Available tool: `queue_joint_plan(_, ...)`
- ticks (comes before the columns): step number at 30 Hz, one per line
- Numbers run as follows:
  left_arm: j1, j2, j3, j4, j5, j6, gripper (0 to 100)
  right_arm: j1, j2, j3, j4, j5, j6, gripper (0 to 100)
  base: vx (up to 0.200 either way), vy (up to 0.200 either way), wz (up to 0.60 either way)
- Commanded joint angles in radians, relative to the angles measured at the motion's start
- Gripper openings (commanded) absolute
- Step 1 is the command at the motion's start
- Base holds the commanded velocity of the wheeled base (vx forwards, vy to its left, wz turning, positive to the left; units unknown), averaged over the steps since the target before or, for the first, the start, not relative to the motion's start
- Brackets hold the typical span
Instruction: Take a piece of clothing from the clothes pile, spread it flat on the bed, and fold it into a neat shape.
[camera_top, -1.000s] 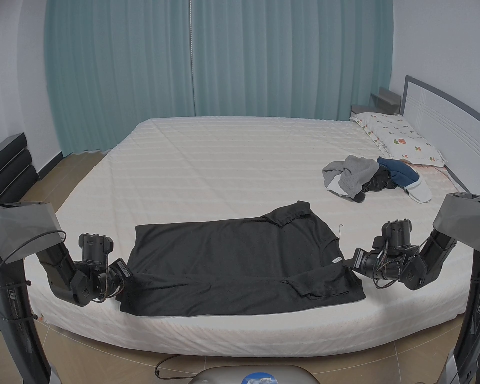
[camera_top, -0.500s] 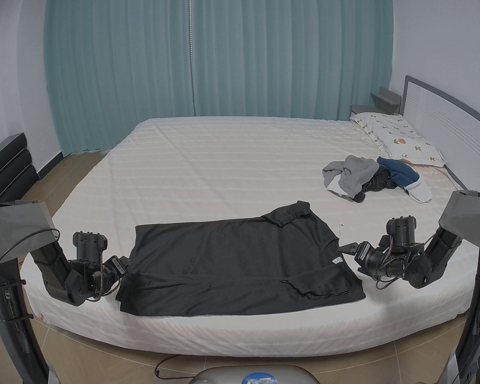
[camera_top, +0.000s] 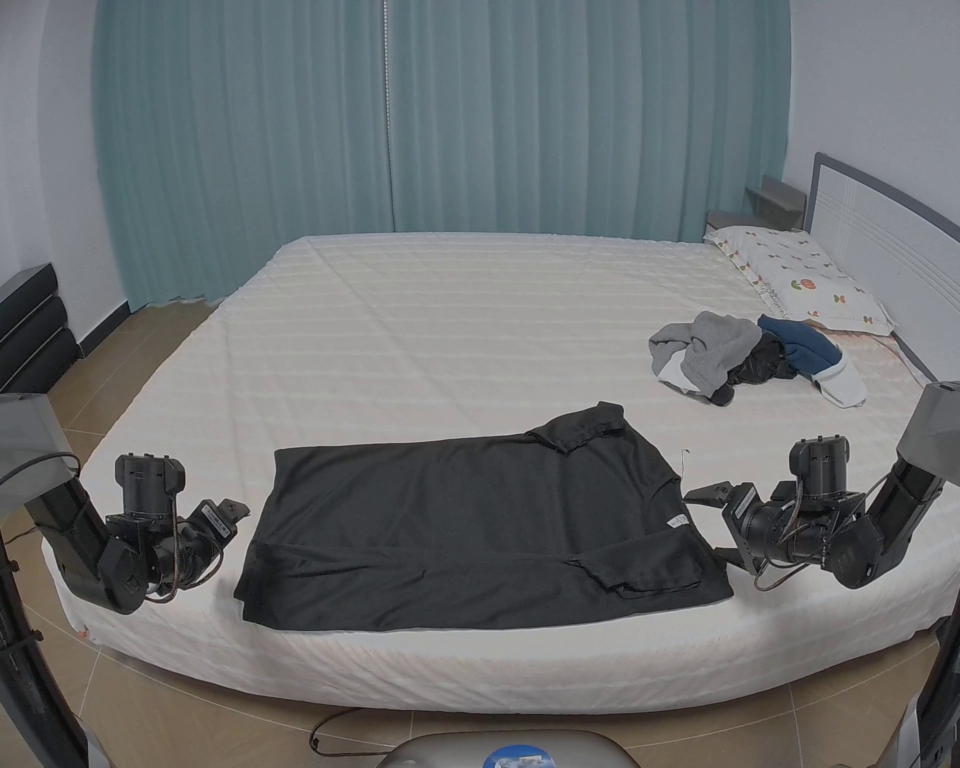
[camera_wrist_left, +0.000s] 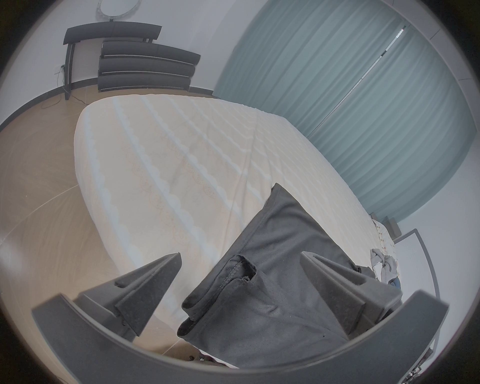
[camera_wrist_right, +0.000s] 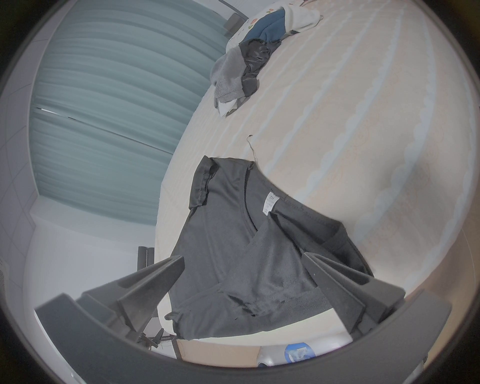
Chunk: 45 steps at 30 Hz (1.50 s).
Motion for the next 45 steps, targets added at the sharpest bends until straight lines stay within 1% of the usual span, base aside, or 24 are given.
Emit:
queue_joint_plan(1, -0.002, -0.007, 0.003, -0.002, -0.001, 0.0, 100, -0.001, -0.011, 0.031, -0.019, 0.002, -0.001, 100, 0.0, 0.0, 0.0)
queue_joint_plan(9, -0.005, -0.007, 0.003, -0.008, 0.001, -0.003, 100, -0.001, -0.009, 0.034, -0.019, 0.004, -0.001, 100, 0.0, 0.0, 0.0)
queue_joint_plan(13, 0.006, -0.007, 0.002, -0.008, -0.002, -0.007, 100, 0.0, -0.011, 0.039, -0.019, 0.004, -0.001, 100, 0.0, 0.0, 0.0)
queue_joint_plan(19, 0.002, -0.005, 0.006, -0.013, -0.001, -0.006, 100, 0.0, -0.014, 0.043, -0.019, 0.004, -0.001, 100, 0.2, 0.0, 0.0)
queue_joint_plan(29, 0.003, -0.008, 0.006, -0.045, 0.004, -0.004, 100, 0.003, -0.009, 0.042, -0.019, 0.004, -0.002, 100, 0.0, 0.0, 0.0)
queue_joint_plan(37, 0.002, -0.013, 0.009, -0.045, 0.009, -0.007, 100, 0.009, -0.009, 0.045, -0.019, 0.004, -0.002, 100, 0.0, 0.0, 0.0)
queue_joint_plan(42, 0.005, -0.013, 0.009, -0.045, 0.001, -0.007, 100, 0.008, -0.015, 0.045, -0.019, 0.004, -0.002, 100, 0.0, 0.2, 0.0)
queue_joint_plan(45, 0.005, -0.013, 0.006, -0.045, -0.001, -0.026, 100, 0.008, -0.014, 0.045, -0.019, 0.004, -0.002, 100, 0.0, 0.2, 0.0)
